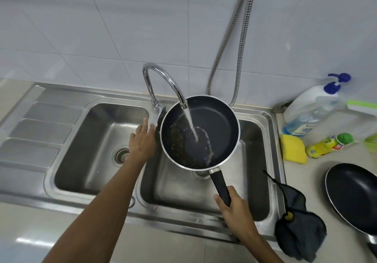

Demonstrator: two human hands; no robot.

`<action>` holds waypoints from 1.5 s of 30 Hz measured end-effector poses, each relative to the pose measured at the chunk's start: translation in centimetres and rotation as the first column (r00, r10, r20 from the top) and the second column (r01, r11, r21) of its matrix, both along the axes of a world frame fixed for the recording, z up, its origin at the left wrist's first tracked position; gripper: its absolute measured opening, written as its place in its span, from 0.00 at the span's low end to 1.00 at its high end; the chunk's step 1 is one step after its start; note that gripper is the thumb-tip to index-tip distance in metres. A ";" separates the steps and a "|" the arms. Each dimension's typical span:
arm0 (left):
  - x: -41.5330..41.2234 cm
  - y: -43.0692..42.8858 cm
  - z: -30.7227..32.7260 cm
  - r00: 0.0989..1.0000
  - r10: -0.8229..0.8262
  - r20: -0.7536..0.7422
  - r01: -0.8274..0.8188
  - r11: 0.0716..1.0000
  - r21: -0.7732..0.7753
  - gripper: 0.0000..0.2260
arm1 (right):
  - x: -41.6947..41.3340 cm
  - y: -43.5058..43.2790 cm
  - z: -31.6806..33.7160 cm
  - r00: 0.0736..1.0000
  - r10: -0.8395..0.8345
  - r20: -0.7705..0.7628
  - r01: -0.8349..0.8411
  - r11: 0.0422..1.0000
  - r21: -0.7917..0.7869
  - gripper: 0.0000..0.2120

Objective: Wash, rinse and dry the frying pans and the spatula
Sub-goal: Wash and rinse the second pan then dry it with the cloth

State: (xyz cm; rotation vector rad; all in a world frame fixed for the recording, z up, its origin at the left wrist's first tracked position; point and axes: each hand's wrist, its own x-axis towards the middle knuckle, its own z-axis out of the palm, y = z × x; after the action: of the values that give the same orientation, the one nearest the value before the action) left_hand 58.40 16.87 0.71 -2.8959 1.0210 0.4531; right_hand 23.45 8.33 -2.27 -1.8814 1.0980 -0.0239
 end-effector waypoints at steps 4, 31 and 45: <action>-5.7 1.2 1.7 0.959 0.282 0.035 -0.245 0.882 -0.402 0.13 | -0.1 0.2 0.2 1.000 0.000 0.003 0.000 1.000 0.013 0.11; -24.4 -4.1 -2.8 0.022 0.057 -0.998 -0.822 0.569 0.014 0.15 | -0.6 1.1 2.0 0.997 -0.014 0.078 0.001 0.987 0.161 0.05; -26.3 -6.2 -3.7 0.114 0.069 -0.991 -0.756 0.653 -0.042 0.27 | -3.3 -1.9 1.9 0.998 0.045 0.052 -0.050 0.994 0.095 0.04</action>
State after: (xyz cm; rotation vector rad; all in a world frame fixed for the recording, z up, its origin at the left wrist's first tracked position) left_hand 32.14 10.64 -2.99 -3.1720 0.0008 2.7214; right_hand 20.11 6.41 -0.39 -1.8111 1.0027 0.0091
